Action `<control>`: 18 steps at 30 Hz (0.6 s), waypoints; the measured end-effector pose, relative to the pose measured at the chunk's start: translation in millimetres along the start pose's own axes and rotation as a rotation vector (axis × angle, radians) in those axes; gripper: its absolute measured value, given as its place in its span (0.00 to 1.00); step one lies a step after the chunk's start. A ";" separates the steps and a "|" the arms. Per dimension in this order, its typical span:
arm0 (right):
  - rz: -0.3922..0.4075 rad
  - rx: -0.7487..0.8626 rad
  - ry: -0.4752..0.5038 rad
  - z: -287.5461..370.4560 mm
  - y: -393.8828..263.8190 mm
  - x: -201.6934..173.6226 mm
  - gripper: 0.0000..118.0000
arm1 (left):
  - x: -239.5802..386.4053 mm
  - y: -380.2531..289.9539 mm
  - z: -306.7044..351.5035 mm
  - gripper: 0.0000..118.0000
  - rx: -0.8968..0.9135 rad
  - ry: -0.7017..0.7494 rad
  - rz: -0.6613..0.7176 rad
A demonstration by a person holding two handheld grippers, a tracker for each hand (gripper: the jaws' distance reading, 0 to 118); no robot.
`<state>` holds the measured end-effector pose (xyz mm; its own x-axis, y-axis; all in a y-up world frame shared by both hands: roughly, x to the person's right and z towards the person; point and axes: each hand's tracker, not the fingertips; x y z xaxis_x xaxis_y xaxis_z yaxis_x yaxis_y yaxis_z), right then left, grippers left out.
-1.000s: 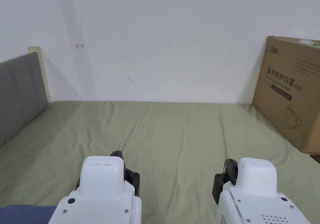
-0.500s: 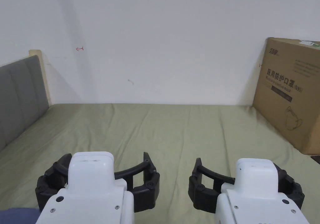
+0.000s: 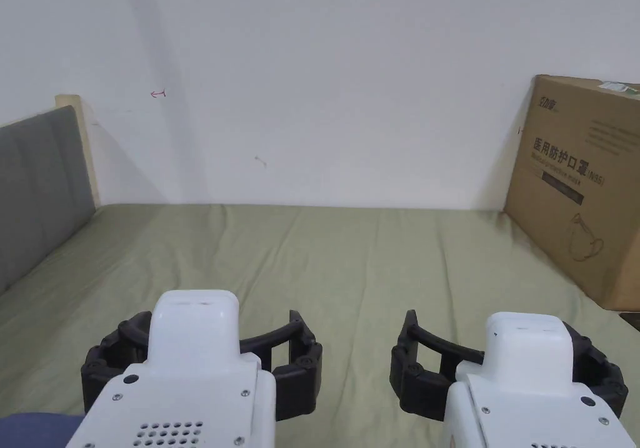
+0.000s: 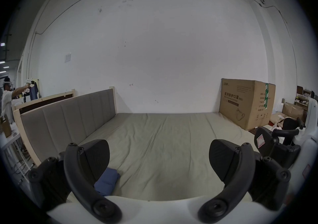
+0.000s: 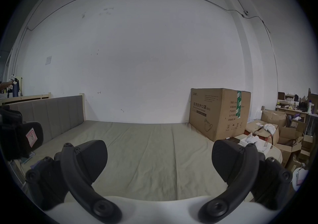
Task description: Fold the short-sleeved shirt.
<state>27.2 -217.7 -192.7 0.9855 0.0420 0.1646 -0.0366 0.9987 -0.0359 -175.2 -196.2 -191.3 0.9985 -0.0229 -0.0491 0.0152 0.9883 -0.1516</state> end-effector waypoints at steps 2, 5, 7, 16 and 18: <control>-0.003 -0.004 0.000 -2.2 -1.1 2.3 1.00 | 1.1 5.0 0.7 0.99 0.008 0.015 -0.001; -0.023 -0.007 0.001 -3.5 0.0 4.9 1.00 | -0.8 6.8 1.5 0.99 0.026 0.004 0.023; -0.017 -0.009 -0.007 -4.2 1.2 4.5 1.00 | -1.4 8.4 -0.7 0.99 0.005 0.005 0.047; 0.009 -0.022 -0.011 -7.7 -3.8 1.5 1.00 | 2.9 -6.9 6.2 0.99 0.155 0.087 -0.057; 0.004 -0.029 -0.007 -7.0 -4.0 0.8 1.00 | 1.5 -7.0 4.6 0.99 0.145 0.026 -0.066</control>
<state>29.3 -221.9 -199.3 0.9841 0.0459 0.1718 -0.0352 0.9973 -0.0651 -173.5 -202.5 -185.8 0.9935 -0.0905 -0.0693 0.0900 0.9959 -0.0111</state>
